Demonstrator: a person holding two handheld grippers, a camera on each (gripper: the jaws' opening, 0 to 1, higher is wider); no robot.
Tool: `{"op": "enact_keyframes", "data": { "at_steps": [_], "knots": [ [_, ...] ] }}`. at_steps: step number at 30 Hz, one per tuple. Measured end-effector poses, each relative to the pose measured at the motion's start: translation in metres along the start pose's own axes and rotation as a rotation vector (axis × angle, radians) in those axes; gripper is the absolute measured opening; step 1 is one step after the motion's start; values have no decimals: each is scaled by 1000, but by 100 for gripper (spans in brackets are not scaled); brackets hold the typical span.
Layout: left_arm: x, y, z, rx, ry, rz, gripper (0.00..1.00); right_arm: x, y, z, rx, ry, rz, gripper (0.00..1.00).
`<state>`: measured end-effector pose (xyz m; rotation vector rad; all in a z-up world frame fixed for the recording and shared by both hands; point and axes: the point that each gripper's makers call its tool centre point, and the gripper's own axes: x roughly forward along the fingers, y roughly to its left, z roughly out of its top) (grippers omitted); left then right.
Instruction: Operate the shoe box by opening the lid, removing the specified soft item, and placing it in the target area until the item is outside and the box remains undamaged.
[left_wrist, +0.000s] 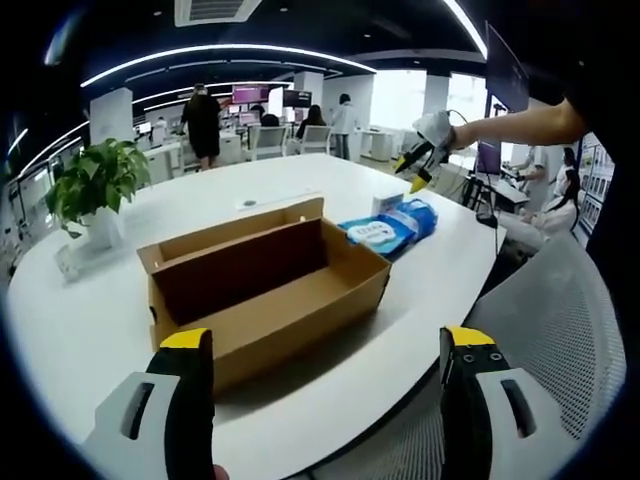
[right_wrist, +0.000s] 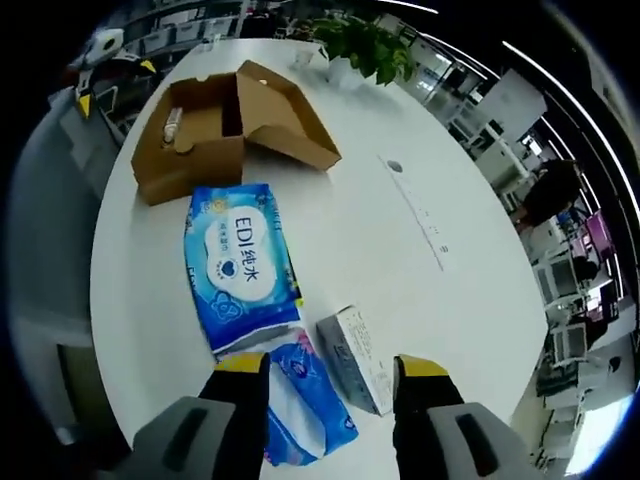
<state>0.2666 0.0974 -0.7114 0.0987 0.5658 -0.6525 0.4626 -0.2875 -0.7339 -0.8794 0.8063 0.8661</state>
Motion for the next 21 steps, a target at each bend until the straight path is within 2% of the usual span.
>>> {"op": "enact_keyframes", "data": {
  "at_steps": [10, 21],
  "knots": [
    [2, -5, -2, 20, 23, -36, 97, -15, 25, 5, 106, -52, -30, 64],
    [2, 10, 12, 54, 29, -63, 95, -31, 44, 11, 204, -105, -76, 80]
  ]
}}
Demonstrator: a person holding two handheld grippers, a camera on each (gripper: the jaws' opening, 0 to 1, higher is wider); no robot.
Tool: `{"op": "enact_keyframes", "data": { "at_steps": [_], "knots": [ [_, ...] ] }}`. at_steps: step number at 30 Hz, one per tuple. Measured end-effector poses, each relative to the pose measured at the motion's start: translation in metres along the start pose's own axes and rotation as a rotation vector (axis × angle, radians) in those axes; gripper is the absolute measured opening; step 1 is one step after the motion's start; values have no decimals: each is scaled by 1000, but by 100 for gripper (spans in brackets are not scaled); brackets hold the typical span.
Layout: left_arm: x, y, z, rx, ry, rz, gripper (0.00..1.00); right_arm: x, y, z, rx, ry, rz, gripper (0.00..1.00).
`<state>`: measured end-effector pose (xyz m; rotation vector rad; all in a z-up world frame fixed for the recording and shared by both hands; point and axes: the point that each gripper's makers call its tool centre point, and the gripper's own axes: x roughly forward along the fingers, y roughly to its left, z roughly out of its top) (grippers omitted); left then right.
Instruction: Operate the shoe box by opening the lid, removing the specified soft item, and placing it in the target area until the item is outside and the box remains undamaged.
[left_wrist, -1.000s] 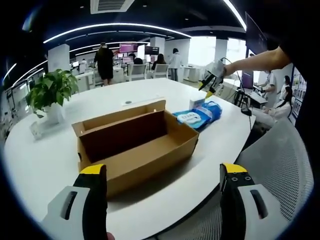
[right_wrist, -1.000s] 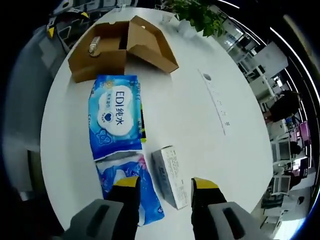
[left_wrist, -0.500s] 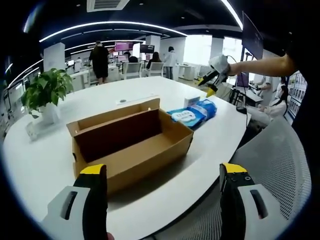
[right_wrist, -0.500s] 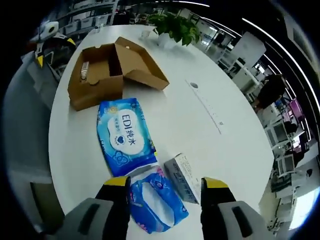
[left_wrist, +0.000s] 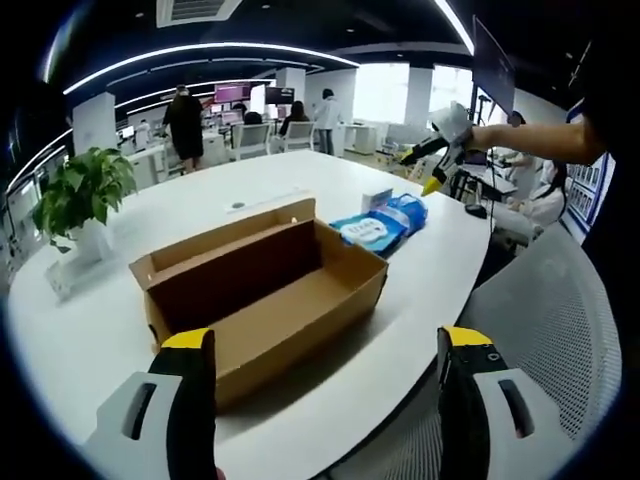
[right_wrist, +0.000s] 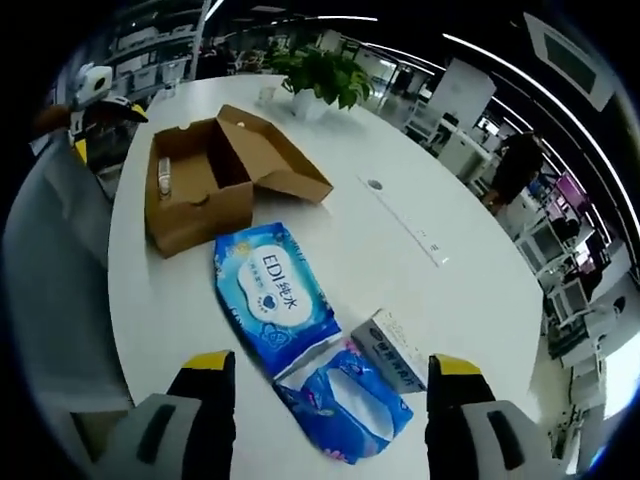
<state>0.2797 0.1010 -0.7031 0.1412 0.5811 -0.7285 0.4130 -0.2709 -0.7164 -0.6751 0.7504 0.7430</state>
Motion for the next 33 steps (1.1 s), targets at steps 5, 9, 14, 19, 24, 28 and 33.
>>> {"op": "enact_keyframes", "data": {
  "at_steps": [5, 9, 14, 19, 24, 28, 33],
  "knots": [
    [-2, 11, 7, 28, 14, -27, 88, -6, 9, 3, 46, -25, -16, 89],
    [-2, 19, 10, 63, 34, -41, 85, -12, 16, 6, 87, -56, -29, 96],
    [-1, 29, 22, 84, 31, -60, 82, -20, 29, 9, 116, -90, -42, 100],
    [1, 40, 27, 116, 51, -71, 81, -26, 42, 12, 136, -110, -39, 100],
    [4, 49, 31, 140, 63, -85, 79, -31, 51, 13, 156, -126, -45, 100],
    [6, 54, 33, 158, 79, -99, 78, -36, 56, 15, 175, -140, -50, 100],
    [10, 58, 32, 179, 105, -127, 76, -41, 63, 17, 201, -158, -55, 100]
  ]
}}
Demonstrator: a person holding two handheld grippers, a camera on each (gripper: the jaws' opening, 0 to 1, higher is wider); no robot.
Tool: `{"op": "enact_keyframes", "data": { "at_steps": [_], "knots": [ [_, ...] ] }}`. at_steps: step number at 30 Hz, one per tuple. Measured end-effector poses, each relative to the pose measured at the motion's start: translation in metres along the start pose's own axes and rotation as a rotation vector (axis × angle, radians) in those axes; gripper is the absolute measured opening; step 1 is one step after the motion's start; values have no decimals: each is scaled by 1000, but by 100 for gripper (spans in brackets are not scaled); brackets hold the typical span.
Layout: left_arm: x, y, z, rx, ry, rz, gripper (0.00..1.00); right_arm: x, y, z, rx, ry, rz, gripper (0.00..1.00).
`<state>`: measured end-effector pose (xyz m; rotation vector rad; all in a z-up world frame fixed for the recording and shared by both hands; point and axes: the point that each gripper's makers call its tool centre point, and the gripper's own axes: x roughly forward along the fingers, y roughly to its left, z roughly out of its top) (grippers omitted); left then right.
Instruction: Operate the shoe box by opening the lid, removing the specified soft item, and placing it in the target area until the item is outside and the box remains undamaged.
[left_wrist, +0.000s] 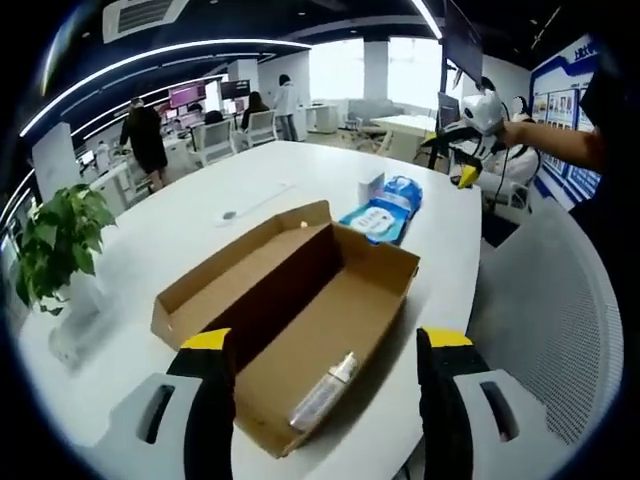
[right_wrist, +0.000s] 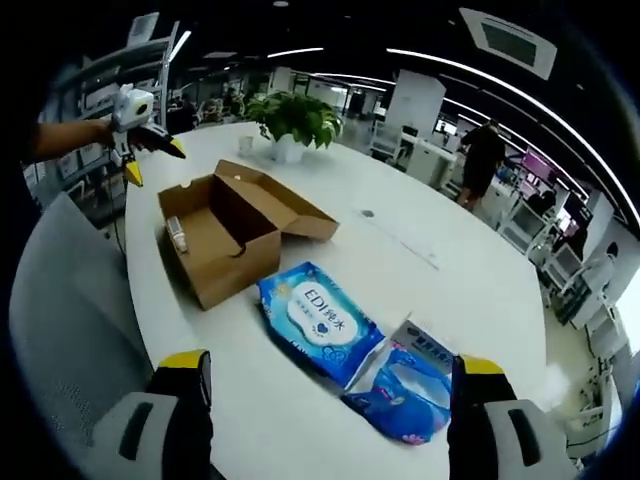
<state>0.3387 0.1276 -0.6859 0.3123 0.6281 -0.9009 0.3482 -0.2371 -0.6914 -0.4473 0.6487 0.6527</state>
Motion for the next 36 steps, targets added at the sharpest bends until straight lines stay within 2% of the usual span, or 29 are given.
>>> {"op": "enact_keyframes", "data": {
  "at_steps": [7, 18, 23, 26, 29, 36],
  "knots": [
    [5, 9, 2, 25, 25, -36, 70, -6, 13, -1, 37, -20, 2, 100],
    [16, 21, 2, 60, 74, -87, 68, -14, 33, -3, 86, -46, 7, 100],
    [22, 26, -4, 95, 115, -120, 63, -16, 41, -3, 105, -55, 9, 100],
    [28, 24, -12, 94, 161, -173, 57, -16, 48, -5, 121, -58, 17, 100],
    [34, 24, -17, 111, 189, -195, 57, -16, 54, -9, 136, -59, 25, 100],
    [44, 25, -26, 151, 229, -241, 51, -16, 66, -13, 163, -58, 40, 100]
  ]
}}
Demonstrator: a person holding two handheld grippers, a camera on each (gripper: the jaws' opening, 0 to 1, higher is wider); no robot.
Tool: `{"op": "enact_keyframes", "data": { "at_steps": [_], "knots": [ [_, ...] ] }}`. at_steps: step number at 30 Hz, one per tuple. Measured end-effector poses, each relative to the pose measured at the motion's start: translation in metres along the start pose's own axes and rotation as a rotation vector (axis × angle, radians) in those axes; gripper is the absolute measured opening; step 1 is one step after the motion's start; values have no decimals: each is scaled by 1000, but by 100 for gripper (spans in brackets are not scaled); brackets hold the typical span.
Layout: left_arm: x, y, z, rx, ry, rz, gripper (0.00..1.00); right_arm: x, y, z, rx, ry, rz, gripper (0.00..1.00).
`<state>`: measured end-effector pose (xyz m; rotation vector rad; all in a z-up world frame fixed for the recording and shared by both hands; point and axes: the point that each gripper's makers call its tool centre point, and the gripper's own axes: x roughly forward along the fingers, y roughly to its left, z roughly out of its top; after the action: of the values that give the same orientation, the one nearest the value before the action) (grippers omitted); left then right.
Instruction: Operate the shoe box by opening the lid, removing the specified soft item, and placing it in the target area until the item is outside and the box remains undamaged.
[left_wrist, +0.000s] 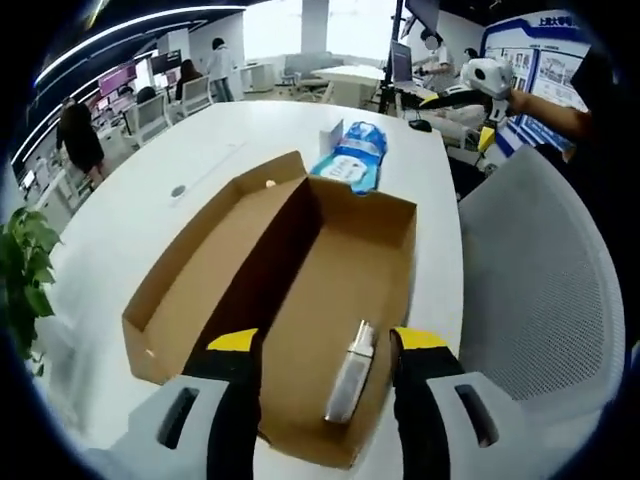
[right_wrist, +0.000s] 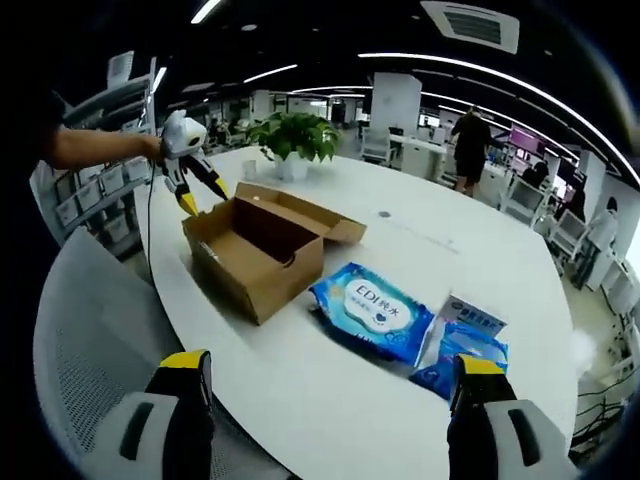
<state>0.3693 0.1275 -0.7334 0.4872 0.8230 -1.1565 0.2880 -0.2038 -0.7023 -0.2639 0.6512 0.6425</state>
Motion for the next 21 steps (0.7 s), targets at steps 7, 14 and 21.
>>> {"op": "enact_keyframes", "data": {
  "at_steps": [7, 14, 21],
  "knots": [
    [12, -4, -14, 41, 76, -78, 46, -2, 7, -1, 13, -3, -1, 100],
    [21, -4, -29, 69, 159, -123, 44, -3, 12, -5, 21, 5, 5, 100],
    [28, -3, -39, 88, 217, -162, 43, -5, 17, -7, 27, 11, 15, 100]
  ]
}}
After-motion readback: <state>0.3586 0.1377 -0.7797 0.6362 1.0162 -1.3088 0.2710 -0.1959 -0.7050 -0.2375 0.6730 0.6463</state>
